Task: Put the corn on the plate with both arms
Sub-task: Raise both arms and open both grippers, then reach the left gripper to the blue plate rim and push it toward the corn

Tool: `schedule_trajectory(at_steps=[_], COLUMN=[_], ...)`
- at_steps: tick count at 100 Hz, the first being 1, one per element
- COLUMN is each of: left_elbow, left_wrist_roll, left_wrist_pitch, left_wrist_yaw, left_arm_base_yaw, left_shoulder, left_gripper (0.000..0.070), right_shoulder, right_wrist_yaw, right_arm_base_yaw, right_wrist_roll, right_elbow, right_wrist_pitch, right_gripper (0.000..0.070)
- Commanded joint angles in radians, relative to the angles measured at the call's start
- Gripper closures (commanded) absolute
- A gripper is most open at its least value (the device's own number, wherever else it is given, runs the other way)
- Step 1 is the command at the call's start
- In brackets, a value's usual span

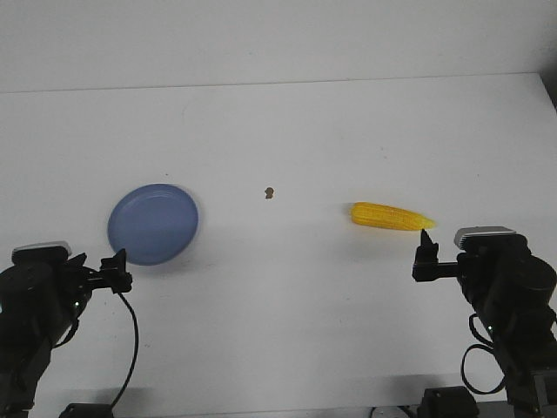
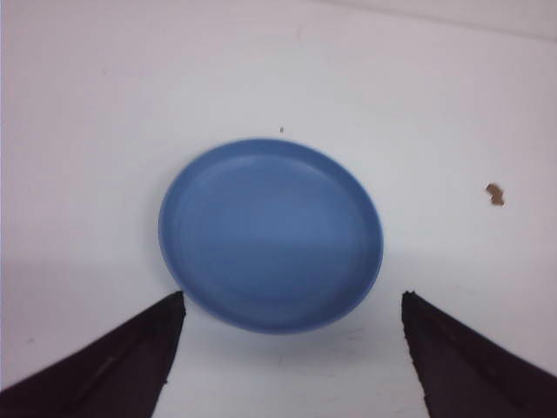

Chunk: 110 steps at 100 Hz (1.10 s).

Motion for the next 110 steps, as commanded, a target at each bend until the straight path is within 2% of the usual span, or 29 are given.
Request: schedule_trajectory(at_steps=[1, 39, 55, 81, 110], left_elbow=[0.025, 0.238, 0.328, 0.351, 0.351], left_wrist_roll=[-0.014, -0.041, -0.041, -0.014, 0.003], left_wrist_pitch=[0.015, 0.046, 0.05, 0.05, 0.059], left_wrist_yaw=[0.002, 0.118, 0.198, 0.194, 0.185], left_arm_base_yaw=[0.001, 0.093, 0.15, 0.22, 0.276], left_shoulder=[0.045, 0.452, 0.623, 0.806, 0.901], left_gripper=[0.0157, 0.0147, 0.0148, 0.0148, 0.0149], right_shoulder=[0.003, 0.003, 0.003, 0.003, 0.003], right_wrist_yaw=[0.0, 0.0, 0.0, 0.0, 0.0], right_arm_base_yaw=[0.0, 0.0, 0.0, 0.0, 0.0], right_wrist_roll=[0.006, 0.006, 0.006, 0.006, 0.006], right_elbow=[0.018, 0.018, 0.018, 0.018, 0.018], right_wrist_pitch=[0.01, 0.009, 0.009, 0.009, 0.01], right_gripper=[0.0057, 0.0057, 0.0057, 0.0057, 0.0057])
